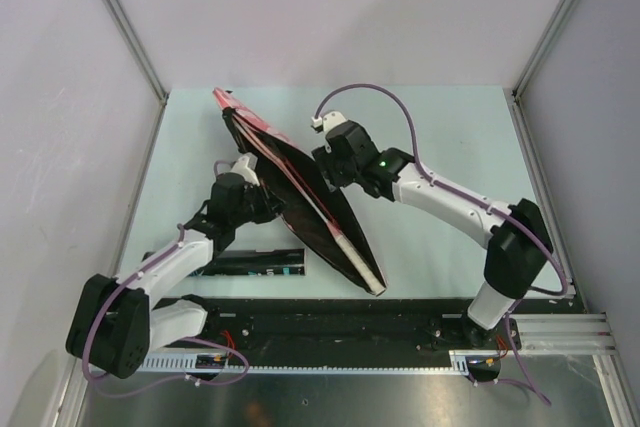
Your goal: Pack up the badminton gear
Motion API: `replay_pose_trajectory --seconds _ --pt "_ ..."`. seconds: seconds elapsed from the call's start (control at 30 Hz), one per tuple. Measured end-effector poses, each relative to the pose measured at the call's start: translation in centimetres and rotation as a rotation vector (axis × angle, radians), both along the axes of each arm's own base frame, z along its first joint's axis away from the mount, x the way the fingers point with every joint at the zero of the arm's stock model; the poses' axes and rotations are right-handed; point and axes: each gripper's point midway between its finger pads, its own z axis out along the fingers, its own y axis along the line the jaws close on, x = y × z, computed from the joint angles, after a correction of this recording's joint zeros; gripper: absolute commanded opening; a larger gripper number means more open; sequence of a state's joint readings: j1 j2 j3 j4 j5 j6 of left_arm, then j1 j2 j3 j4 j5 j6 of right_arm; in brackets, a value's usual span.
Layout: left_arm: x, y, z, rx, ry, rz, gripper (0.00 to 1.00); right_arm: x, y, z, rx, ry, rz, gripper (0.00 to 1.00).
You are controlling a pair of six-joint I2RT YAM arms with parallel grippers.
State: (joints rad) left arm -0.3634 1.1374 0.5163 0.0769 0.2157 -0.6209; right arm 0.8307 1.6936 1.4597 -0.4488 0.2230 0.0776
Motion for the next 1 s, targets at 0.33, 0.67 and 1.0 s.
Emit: replay_pose_trajectory --seconds 0.33,0.67,1.0 --pt "-0.3 0.1 0.8 -0.006 -0.015 -0.001 0.0 -11.7 1.7 4.2 -0.031 -0.062 0.217 0.58" --pt "-0.5 0.2 1.1 -0.007 -0.019 0.0 0.0 -17.5 -0.1 -1.5 -0.122 0.05 0.317 0.32" --pt "-0.5 0.2 2.0 -0.017 -0.048 0.0 0.0 -17.8 0.0 -3.0 -0.115 0.073 0.333 0.39"
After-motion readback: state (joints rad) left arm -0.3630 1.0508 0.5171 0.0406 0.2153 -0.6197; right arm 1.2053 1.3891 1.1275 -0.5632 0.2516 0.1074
